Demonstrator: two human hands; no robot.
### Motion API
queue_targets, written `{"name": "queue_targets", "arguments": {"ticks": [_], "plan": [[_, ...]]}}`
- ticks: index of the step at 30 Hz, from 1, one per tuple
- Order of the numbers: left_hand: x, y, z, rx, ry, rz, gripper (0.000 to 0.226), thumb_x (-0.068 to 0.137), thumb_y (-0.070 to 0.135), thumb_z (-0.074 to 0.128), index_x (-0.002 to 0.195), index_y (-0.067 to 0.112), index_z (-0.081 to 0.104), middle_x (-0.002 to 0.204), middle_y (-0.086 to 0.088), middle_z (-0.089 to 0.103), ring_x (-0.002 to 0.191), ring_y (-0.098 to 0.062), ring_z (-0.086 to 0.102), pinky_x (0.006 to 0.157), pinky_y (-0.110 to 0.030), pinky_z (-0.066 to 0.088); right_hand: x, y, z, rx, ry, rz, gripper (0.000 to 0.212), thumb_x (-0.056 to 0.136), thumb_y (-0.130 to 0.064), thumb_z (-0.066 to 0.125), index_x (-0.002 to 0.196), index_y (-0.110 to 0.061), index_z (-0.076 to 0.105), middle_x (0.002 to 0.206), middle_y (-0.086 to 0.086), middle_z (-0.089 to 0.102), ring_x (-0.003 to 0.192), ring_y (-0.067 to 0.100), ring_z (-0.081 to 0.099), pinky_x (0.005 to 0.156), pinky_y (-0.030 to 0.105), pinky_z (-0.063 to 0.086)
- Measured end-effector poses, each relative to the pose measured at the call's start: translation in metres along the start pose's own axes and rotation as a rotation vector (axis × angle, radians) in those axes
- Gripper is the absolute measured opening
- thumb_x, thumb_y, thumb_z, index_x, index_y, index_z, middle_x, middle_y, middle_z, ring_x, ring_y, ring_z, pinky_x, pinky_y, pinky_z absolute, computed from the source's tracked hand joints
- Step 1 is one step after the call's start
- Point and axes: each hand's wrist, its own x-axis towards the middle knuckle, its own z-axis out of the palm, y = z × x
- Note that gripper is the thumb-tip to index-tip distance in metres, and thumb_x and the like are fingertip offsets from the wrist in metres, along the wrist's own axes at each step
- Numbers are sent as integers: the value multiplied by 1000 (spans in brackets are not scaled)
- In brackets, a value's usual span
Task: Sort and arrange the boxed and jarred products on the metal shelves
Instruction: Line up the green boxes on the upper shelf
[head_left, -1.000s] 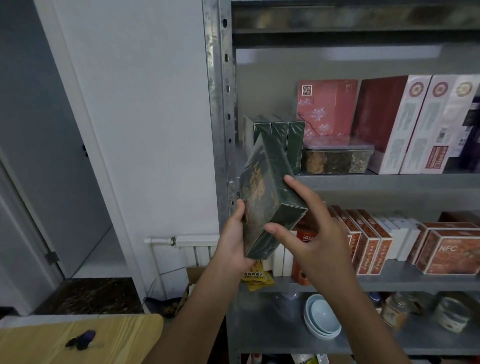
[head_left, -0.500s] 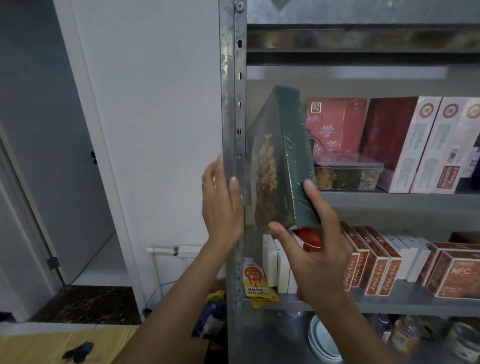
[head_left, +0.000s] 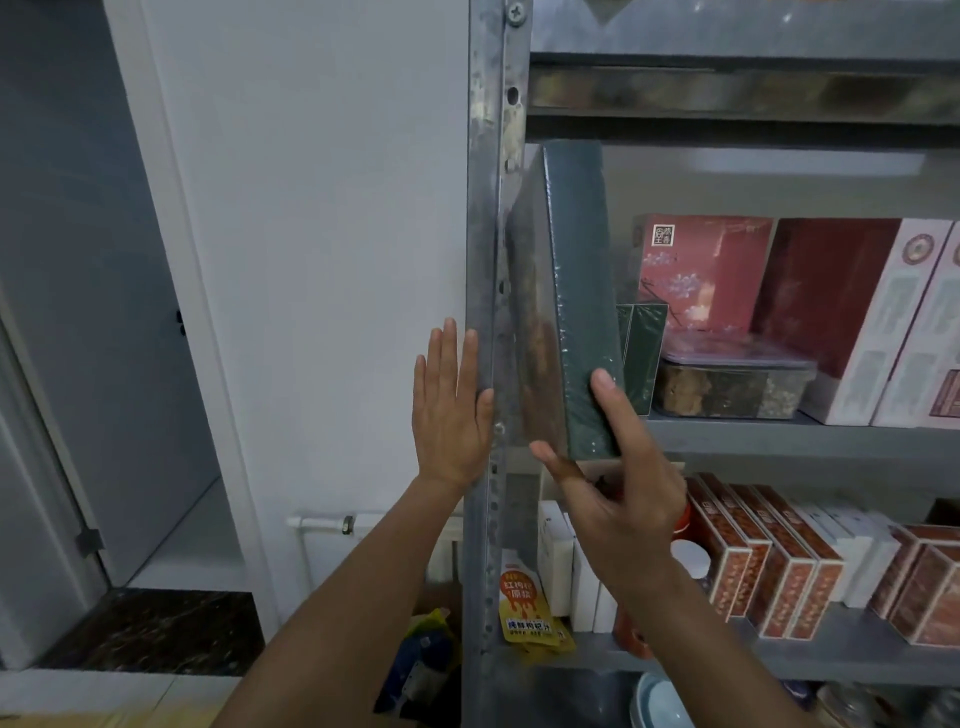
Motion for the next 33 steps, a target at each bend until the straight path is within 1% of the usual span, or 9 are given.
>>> {"name": "queue_targets", "arguments": {"ticks": [6, 11, 14, 17, 21, 23, 26, 30, 33], "plan": [[0, 2, 1, -24, 26, -35, 57, 102, 50, 5, 153, 23, 10, 159, -9, 11, 148, -33, 17, 118, -56, 18, -25, -5, 1, -20, -7, 21, 52, 94, -30, 64, 124, 5, 42, 123, 9, 54, 130, -8, 42, 100, 12, 43], [-2, 1, 1, -24, 23, -42, 56, 103, 48, 6, 152, 21, 14, 159, -10, 12, 149, -31, 16, 118, -55, 19, -38, -13, 3, -47, -10, 20, 51, 92, -31, 64, 121, 6, 44, 121, 4, 57, 131, -9, 40, 102, 9, 39], [-2, 1, 0, -30, 19, -49, 56, 103, 48, 6, 152, 22, 14, 159, -13, 16, 148, -32, 17, 117, -56, 20, -46, -15, 3, -36, -14, 42, 52, 92, -33, 65, 120, 6, 45, 120, 14, 58, 131, -4, 44, 102, 12, 41], [-2, 2, -1, -31, 10, -62, 56, 103, 48, 5, 151, 22, 14, 159, -15, 18, 148, -32, 18, 116, -58, 21, -49, -16, 2, -52, -21, 44, 52, 94, -36, 63, 119, 6, 45, 125, 2, 56, 132, -6, 42, 102, 10, 39], [-2, 4, -2, -35, 1, -69, 56, 102, 50, 4, 151, 24, 14, 159, -14, 19, 147, -33, 20, 115, -59, 23, -51, -17, -2, -59, -46, 49, 50, 95, -35, 60, 118, 6, 44, 117, 7, 56, 132, -10, 38, 102, 7, 36], [-2, 4, -2, -38, 0, -67, 55, 103, 49, 5, 151, 24, 13, 159, -13, 17, 148, -33, 20, 117, -57, 22, -49, -16, -2, -75, -48, 45, 49, 94, -34, 62, 118, 5, 45, 123, 14, 60, 132, -6, 41, 102, 8, 38], [-2, 1, 0, -45, 9, -56, 54, 103, 47, 7, 152, 24, 13, 159, -13, 17, 148, -31, 19, 118, -54, 20, -44, -17, -2, -101, -75, 54, 52, 85, -31, 69, 118, 2, 46, 105, 35, 64, 114, 8, 57, 97, 11, 45], [-4, -2, 3, -31, 30, -44, 53, 104, 45, 9, 155, 30, 6, 160, -10, 14, 149, -26, 14, 120, -49, 16, -39, -20, -5, -156, -104, 19, 53, 78, -28, 71, 114, 0, 46, 98, 36, 66, 88, 30, 71, 70, 30, 60], [-4, -4, 6, -3, 58, -45, 54, 104, 42, 15, 155, 34, 0, 160, -8, 12, 150, -22, 10, 122, -40, 7, -39, -23, -7, -187, -157, -19, 49, 84, -32, 68, 114, -1, 45, 103, 36, 65, 90, 33, 71, 68, 32, 61]]}}
